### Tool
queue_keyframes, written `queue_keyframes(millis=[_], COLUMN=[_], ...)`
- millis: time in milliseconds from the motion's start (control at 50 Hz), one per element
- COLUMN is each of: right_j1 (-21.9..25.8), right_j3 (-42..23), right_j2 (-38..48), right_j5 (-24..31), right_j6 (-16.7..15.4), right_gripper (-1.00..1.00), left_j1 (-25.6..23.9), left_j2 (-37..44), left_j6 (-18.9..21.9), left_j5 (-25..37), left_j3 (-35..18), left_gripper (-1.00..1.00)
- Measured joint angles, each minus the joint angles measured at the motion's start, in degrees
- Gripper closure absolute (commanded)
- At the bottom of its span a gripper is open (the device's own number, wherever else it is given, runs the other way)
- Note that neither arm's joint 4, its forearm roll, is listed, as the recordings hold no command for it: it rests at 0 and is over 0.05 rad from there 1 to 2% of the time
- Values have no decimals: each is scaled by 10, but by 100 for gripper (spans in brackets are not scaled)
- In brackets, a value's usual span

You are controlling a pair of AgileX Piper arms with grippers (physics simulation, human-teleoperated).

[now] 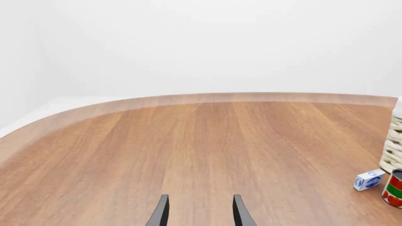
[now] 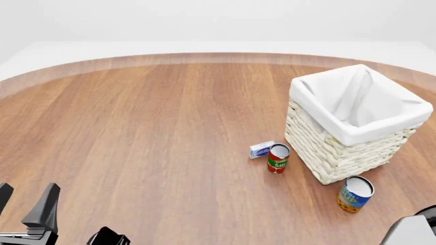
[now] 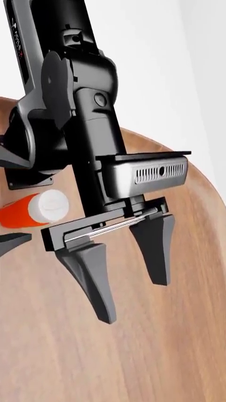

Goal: Pick up the ketchup, and put it in the basket.

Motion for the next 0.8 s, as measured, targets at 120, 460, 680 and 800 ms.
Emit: queue_keyframes(millis=[120, 460, 680, 800], right_j1=[-1, -3, -1, -1], right_j3=[-5, -17, -24, -29], right_j2=[6, 22, 34, 39], right_j5=[1, 1, -1, -2], right_j6=[3, 13, 22, 25], right_gripper=[-100, -100, -100, -100], left_j1=[0, 0, 0, 0], left_j2=[0, 0, 0, 0], left_j6=[0, 0, 0, 0], left_j5=[0, 0, 0, 0], left_j3=[0, 0, 0, 0], left_gripper=[-100, -100, -100, -100])
